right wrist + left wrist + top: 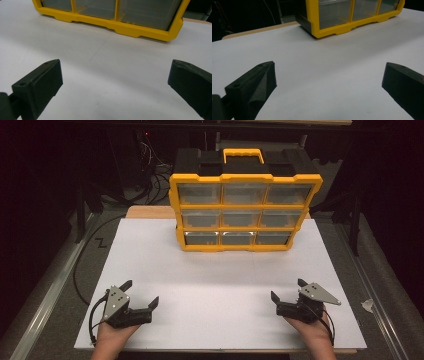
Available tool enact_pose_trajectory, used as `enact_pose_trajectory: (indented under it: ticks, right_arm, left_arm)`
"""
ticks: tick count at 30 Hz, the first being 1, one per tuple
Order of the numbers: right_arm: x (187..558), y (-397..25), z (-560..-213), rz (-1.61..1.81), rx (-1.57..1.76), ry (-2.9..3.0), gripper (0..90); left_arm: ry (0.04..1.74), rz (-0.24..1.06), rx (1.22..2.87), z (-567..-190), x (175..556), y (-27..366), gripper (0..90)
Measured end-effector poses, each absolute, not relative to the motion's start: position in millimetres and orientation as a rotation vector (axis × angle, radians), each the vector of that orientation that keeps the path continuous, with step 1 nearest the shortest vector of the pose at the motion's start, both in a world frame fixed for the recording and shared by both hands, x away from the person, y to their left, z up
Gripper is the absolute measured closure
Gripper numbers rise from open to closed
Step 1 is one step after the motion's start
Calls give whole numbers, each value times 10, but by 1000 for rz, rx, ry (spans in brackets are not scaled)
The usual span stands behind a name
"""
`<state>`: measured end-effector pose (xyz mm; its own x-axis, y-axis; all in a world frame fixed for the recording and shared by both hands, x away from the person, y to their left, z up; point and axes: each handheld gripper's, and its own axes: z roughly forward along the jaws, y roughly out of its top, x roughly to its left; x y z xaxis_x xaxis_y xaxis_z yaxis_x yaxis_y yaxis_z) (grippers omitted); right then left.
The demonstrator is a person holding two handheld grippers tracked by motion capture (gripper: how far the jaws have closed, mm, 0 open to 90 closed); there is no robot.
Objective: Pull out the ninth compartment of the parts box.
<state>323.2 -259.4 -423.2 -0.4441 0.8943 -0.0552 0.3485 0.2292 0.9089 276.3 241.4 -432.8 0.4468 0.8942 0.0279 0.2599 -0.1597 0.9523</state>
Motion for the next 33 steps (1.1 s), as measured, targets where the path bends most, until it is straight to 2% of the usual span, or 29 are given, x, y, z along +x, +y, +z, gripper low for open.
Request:
enact_pose_trajectory:
  ticks: [20,33]
  right_arm:
    - [3251,-2580,-4250,1135,1132,1898,12]
    - [3387,-2590,-4268,1088,1168,1864,12]
  left_arm:
    - [1005,742,1669,-4326,2835,2385,3]
    - [1001,776,1649,-4309,2846,2408,3]
